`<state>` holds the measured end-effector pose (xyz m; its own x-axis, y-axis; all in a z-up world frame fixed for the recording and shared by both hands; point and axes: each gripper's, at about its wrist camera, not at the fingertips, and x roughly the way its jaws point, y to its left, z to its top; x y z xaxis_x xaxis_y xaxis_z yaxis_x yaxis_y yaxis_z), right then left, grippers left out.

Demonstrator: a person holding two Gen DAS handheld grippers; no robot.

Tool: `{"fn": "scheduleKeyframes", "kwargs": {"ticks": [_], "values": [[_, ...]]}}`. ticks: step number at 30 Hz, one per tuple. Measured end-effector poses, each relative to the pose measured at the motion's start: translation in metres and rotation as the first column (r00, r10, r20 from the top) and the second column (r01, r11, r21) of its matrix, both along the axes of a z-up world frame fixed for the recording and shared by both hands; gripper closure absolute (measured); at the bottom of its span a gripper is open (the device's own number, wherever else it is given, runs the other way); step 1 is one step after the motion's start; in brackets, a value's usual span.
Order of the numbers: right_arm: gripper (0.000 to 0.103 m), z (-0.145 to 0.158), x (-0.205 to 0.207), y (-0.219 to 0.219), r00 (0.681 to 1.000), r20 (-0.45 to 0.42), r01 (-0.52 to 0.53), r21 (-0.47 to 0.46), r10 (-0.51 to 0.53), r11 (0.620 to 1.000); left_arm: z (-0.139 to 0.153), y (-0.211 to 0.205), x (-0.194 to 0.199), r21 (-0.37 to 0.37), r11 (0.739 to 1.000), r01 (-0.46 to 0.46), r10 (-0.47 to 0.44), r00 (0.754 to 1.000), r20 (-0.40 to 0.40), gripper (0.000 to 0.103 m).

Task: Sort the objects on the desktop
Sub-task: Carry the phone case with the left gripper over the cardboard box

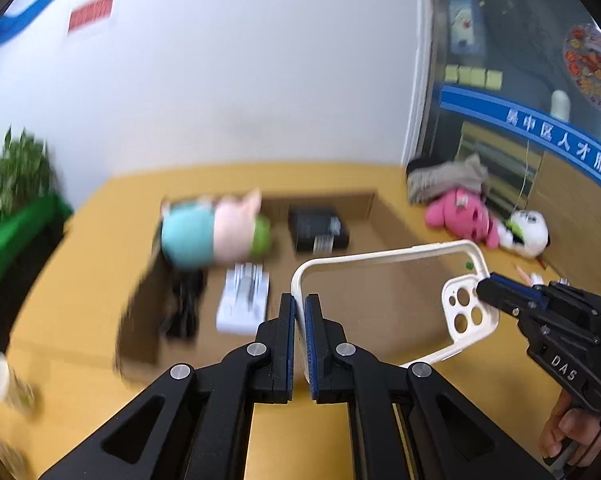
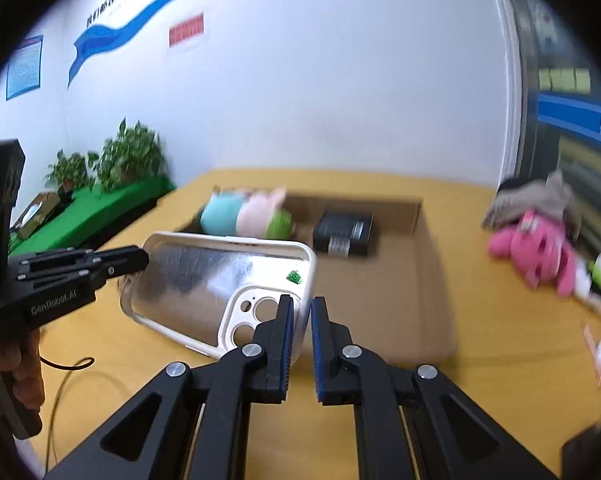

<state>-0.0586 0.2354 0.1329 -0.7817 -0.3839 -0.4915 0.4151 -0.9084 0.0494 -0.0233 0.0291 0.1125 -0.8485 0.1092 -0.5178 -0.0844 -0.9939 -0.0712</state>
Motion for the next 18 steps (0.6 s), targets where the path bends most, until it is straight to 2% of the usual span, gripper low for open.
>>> {"fn": "scheduleKeyframes", "kwargs": {"ticks": [4,9,13,16,18], "values": [[0.095,0.031,-0.028,0.006,0.996,-0.083,0.032,0.002,-0.031,1.0,0.031,0.004,-0.036,-0.018,1.0,0.024,-0.025,0.998,-0.061,0.099],[0.094,0.054,-0.077,0.008,0.995,-0.093,0.037,-0.007,-0.038,0.999,0.053,-0.002,-0.098,-0.006,1.0,0.031,-0.031,0.999,-0.039,0.099],[0.095,0.045,-0.134,0.011,0.999,-0.008,0.049,0.014,-0.049,0.999,0.045,-0.001,-0.146,0.007,0.999,0.044,-0.045,0.998,0.034,0.099],[0.095,0.02,-0.18,0.01,0.992,0.106,0.062,0.036,-0.066,0.997,0.017,0.004,-0.187,-0.017,0.999,0.034,-0.031,0.99,0.137,0.099],[0.096,0.0,-0.204,0.009,0.981,0.179,0.07,0.042,-0.077,0.997,-0.008,0.005,-0.214,-0.027,0.999,0.02,-0.013,0.975,0.223,0.099]]}}
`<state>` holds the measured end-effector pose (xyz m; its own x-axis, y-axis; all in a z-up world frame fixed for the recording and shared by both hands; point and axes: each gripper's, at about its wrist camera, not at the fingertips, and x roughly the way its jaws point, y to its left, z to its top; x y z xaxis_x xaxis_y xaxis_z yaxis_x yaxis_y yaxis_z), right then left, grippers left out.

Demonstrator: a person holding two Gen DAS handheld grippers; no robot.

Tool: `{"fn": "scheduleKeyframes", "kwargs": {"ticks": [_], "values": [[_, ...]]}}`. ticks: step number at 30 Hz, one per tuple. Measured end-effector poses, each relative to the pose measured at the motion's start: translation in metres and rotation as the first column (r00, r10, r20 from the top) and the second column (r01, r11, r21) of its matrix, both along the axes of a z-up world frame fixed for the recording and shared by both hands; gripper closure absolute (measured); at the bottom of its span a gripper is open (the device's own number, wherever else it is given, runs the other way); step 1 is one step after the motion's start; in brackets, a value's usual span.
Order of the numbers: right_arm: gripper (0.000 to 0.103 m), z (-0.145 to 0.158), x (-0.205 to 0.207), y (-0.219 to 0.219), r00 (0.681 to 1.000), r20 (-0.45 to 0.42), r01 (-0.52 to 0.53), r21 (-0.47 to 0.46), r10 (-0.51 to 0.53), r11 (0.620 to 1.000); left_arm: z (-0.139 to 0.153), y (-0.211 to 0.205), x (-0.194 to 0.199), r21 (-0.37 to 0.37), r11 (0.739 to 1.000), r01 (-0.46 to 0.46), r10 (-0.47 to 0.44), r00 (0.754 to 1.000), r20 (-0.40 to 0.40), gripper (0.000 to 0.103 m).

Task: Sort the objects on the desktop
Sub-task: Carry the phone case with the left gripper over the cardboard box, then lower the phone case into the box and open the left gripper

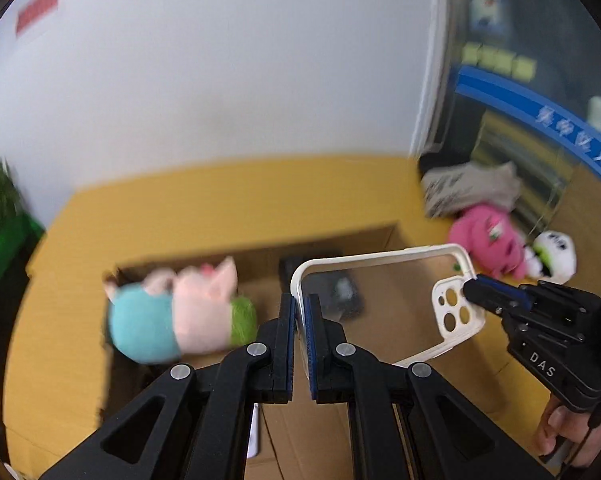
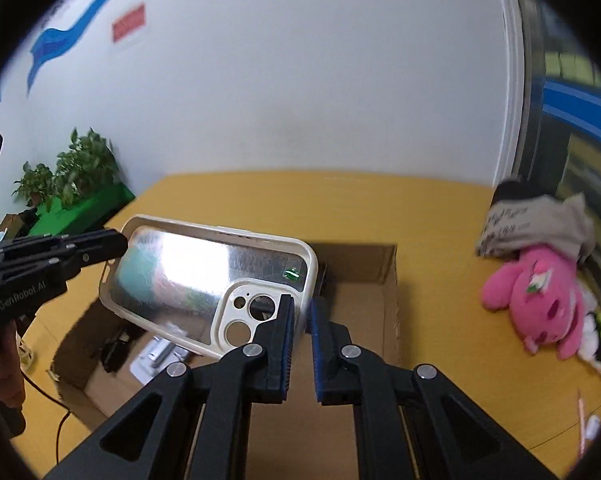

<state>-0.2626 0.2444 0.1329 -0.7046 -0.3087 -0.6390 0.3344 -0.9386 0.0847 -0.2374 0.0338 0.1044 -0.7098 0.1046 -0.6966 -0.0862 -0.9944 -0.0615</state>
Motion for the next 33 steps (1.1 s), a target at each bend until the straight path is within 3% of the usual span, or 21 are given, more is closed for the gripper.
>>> {"fn": "scheduleKeyframes", "kwargs": {"ticks": [10,23,25,26,27,28,29,30,31,32,33], "values": [[0.096,-0.07,-0.053,-0.007,0.976,0.214,0.008,0.072,-0.024,0.997,-0.087,0.0,-0.055,0.055,0.998,-0.041,0.025,0.964,0.264,0.1],[0.096,-0.128,-0.07,-0.021,0.918,0.389,0.003,0.191,-0.079,0.982,-0.139,0.013,-0.069,0.037,0.999,-0.005,-0.011,0.902,0.431,0.1],[0.092,-0.121,-0.067,-0.02,0.929,0.361,0.01,0.185,-0.077,0.983,-0.138,0.018,-0.065,0.005,1.0,0.005,-0.007,0.905,0.426,0.099],[0.077,-0.117,-0.064,-0.019,0.937,0.341,0.012,0.185,-0.076,0.983,-0.135,0.019,-0.062,-0.014,1.0,0.008,-0.002,0.911,0.412,0.097],[0.054,-0.11,-0.06,-0.018,0.945,0.32,0.012,0.179,-0.069,0.984,-0.13,0.021,-0.056,-0.042,0.999,0.013,0.004,0.921,0.389,0.093],[0.045,-0.102,-0.053,-0.017,0.954,0.294,0.01,0.168,-0.06,0.986,-0.123,0.022,-0.05,-0.069,0.998,0.016,0.01,0.932,0.362,0.077],[0.032,-0.093,-0.044,-0.016,0.964,0.262,0.01,0.16,-0.052,0.987,-0.114,0.022,-0.042,-0.09,0.996,0.012,0.018,0.945,0.325,0.054],[0.025,-0.081,-0.029,-0.015,0.976,0.216,0.007,0.153,-0.04,0.988,-0.102,0.02,-0.03,-0.106,0.994,-0.002,0.031,0.963,0.269,0.043],[0.023,-0.071,-0.013,-0.014,0.984,0.175,0.0,0.143,-0.025,0.99,-0.087,0.017,-0.016,-0.112,0.993,-0.023,0.045,0.979,0.197,0.025],[0.022,-0.066,0.0,-0.014,0.989,0.145,-0.008,0.13,-0.011,0.991,-0.072,0.012,0.002,-0.111,0.993,-0.049,0.062,0.99,0.123,0.014],[0.022,-0.06,0.02,-0.013,0.994,0.11,-0.019,0.112,0.007,0.994,-0.058,0.006,0.023,-0.105,0.992,-0.073,0.079,0.996,0.049,0.011]]}}
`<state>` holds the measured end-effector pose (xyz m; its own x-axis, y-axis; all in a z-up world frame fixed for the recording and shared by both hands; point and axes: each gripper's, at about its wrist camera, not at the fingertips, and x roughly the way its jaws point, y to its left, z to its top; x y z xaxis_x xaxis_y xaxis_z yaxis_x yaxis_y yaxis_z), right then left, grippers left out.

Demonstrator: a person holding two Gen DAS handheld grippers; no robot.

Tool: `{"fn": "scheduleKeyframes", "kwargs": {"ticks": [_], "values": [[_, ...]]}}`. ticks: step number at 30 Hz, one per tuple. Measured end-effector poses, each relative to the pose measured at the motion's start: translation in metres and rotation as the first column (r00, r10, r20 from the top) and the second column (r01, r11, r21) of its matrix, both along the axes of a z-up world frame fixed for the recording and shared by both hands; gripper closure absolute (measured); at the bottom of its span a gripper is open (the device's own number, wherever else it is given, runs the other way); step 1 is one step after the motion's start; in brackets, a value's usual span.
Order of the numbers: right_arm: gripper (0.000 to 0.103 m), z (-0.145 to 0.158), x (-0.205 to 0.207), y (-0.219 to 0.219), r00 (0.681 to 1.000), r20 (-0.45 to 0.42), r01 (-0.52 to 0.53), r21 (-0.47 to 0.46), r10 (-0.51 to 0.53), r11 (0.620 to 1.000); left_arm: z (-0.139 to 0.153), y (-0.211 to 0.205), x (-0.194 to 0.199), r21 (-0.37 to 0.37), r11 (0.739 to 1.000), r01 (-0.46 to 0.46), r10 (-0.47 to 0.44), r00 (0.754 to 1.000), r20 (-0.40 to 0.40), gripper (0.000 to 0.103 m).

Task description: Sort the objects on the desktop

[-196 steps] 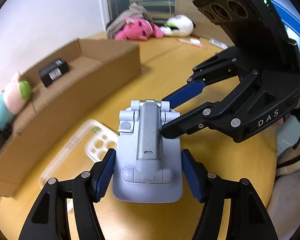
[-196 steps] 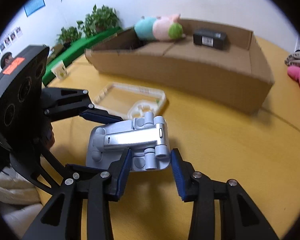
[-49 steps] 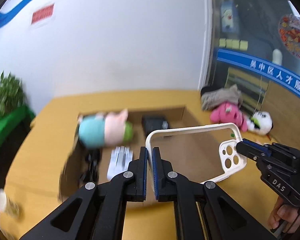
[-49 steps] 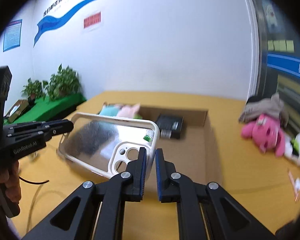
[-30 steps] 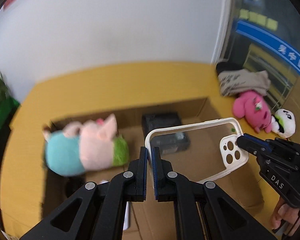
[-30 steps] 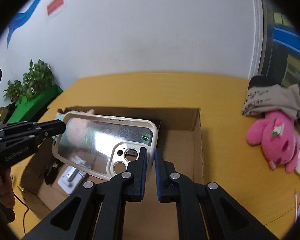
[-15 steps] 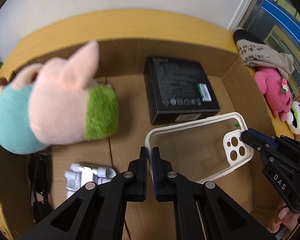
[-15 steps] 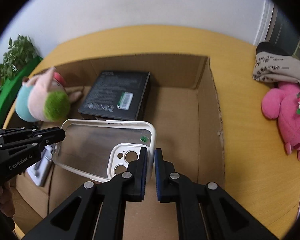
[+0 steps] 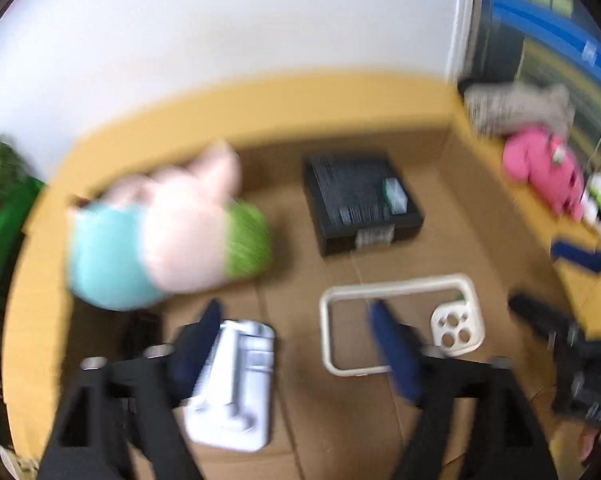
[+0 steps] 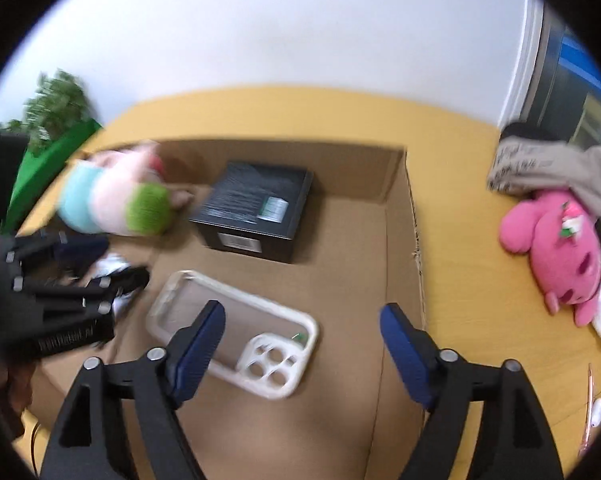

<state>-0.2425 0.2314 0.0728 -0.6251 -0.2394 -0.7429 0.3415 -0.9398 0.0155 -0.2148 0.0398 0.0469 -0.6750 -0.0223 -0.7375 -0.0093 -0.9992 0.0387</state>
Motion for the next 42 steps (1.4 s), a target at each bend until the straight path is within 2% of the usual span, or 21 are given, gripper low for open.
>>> {"fn": "scheduleKeyframes", "kwargs": {"ticks": [2,4,7,9,13,16,18,22,24,42], "values": [[0.02,0.005,0.036,0.0,0.998,-0.056,-0.022,-0.032,0.02,0.999,0.023,-0.012,0.042,0.004,1.0,-0.017,0.018,0.992,-0.127,0.0],[0.02,0.0,0.072,-0.001,0.995,-0.096,-0.025,-0.069,0.019,0.997,0.037,-0.025,0.088,0.015,0.999,-0.044,0.046,0.966,-0.256,0.0],[0.02,-0.021,0.102,-0.004,0.993,-0.118,-0.012,-0.101,0.0,0.995,0.032,-0.038,0.144,0.033,0.997,-0.063,0.07,0.916,-0.394,0.0],[0.02,-0.035,0.111,-0.004,0.991,-0.131,0.016,-0.127,-0.033,0.992,0.017,-0.041,0.167,0.005,0.995,-0.102,0.094,0.898,-0.431,0.0],[0.02,-0.05,0.116,-0.003,0.979,-0.18,0.078,-0.123,-0.099,0.989,-0.026,-0.044,0.18,-0.065,0.985,-0.162,0.123,0.907,-0.403,0.0],[0.017,-0.054,0.118,-0.01,0.967,-0.234,0.088,-0.072,-0.103,0.993,-0.054,-0.051,0.173,-0.022,0.984,-0.175,0.155,0.92,-0.361,0.0],[0.016,-0.056,0.121,-0.009,0.961,-0.257,0.087,-0.079,-0.105,0.993,-0.067,-0.053,0.168,0.016,0.985,-0.172,0.167,0.926,-0.338,0.0],[0.015,-0.06,0.128,-0.007,0.946,-0.304,0.085,-0.086,-0.108,0.993,-0.074,-0.055,0.161,0.041,0.989,-0.145,0.15,0.937,-0.314,0.0],[0.015,-0.06,0.128,-0.007,0.946,-0.305,0.09,-0.086,-0.112,0.992,-0.075,-0.057,0.159,0.059,0.989,-0.133,0.145,0.941,-0.307,0.0],[0.015,-0.06,0.127,-0.006,0.946,-0.304,0.09,-0.088,-0.113,0.992,-0.07,-0.056,0.158,0.06,0.989,-0.134,0.146,0.941,-0.305,0.0]]}}
